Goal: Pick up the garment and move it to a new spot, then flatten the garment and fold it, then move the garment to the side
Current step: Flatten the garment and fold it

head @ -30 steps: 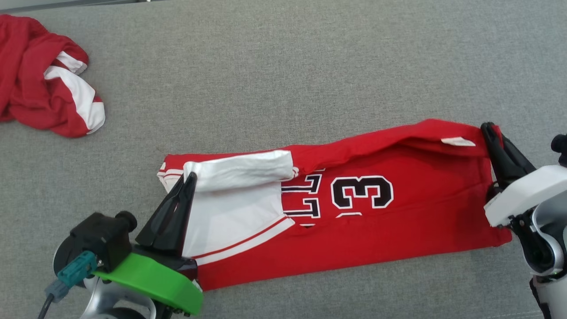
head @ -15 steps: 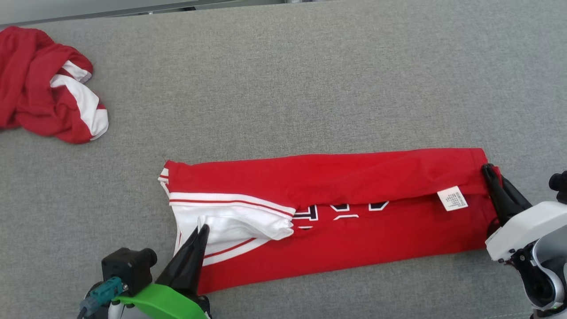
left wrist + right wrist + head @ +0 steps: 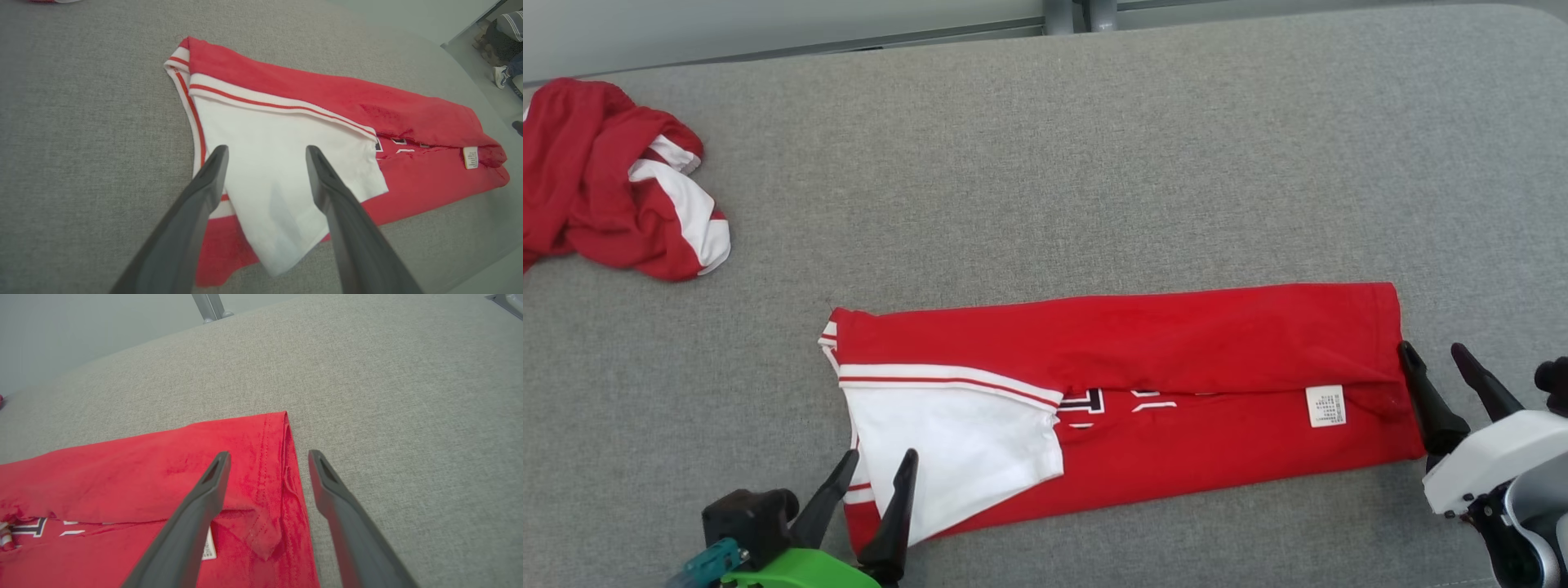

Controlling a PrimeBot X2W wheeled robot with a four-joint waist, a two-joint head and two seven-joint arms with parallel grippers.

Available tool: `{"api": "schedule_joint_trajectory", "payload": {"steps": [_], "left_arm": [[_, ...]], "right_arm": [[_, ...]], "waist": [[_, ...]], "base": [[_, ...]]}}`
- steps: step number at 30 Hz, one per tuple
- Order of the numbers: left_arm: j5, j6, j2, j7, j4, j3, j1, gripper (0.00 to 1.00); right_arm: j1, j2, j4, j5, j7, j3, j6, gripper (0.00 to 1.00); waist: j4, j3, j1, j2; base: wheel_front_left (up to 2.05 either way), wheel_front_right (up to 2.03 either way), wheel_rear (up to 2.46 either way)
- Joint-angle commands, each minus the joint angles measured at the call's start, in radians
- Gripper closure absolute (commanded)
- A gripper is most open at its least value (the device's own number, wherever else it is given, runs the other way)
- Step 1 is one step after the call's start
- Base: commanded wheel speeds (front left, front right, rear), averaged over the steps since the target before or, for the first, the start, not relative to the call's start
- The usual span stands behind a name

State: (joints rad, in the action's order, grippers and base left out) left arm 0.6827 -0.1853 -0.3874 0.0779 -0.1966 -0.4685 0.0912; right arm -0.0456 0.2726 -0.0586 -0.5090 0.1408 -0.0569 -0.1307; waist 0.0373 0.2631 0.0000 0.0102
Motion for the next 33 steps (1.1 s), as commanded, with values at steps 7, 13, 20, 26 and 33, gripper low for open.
{"api": "schedule_joint_trajectory", "payload": {"steps": [7,13,20,26,33], "left_arm": [[-0.005,-0.045,0.007,-0.065,-0.078,0.058,0.029,0.00],[-0.025,-0.052,0.009,-0.090,-0.089,0.068,-0.004,0.00],[-0.040,-0.059,0.036,-0.120,-0.067,0.072,-0.064,0.00],[-0.043,-0.066,0.064,-0.147,-0.043,0.080,-0.112,0.00],[-0.035,-0.075,0.069,-0.169,-0.030,0.099,-0.120,0.00]], "right_arm": [[0.071,-0.022,0.021,-0.022,-0.036,-0.056,0.000,0.00],[0.109,-0.025,0.059,-0.026,-0.013,-0.091,0.000,0.00],[0.092,-0.016,0.084,0.000,0.030,-0.111,0.000,0.00],[0.012,0.007,0.037,0.024,0.087,-0.052,0.000,0.00],[-0.082,0.011,-0.113,0.068,0.097,0.006,0.000,0.00]], "waist": [[-0.002,-0.050,0.0000,-0.0102],[0.005,-0.076,0.0000,-0.0102],[0.009,-0.103,0.0000,-0.0102],[0.003,-0.113,0.0000,-0.0102],[-0.032,-0.103,0.0000,-0.0102]], "base": [[0.00,0.00,0.00],[0.00,0.00,0.00],[0.00,0.00,0.00],[0.00,0.00,0.00],[0.00,0.00,0.00]]}}
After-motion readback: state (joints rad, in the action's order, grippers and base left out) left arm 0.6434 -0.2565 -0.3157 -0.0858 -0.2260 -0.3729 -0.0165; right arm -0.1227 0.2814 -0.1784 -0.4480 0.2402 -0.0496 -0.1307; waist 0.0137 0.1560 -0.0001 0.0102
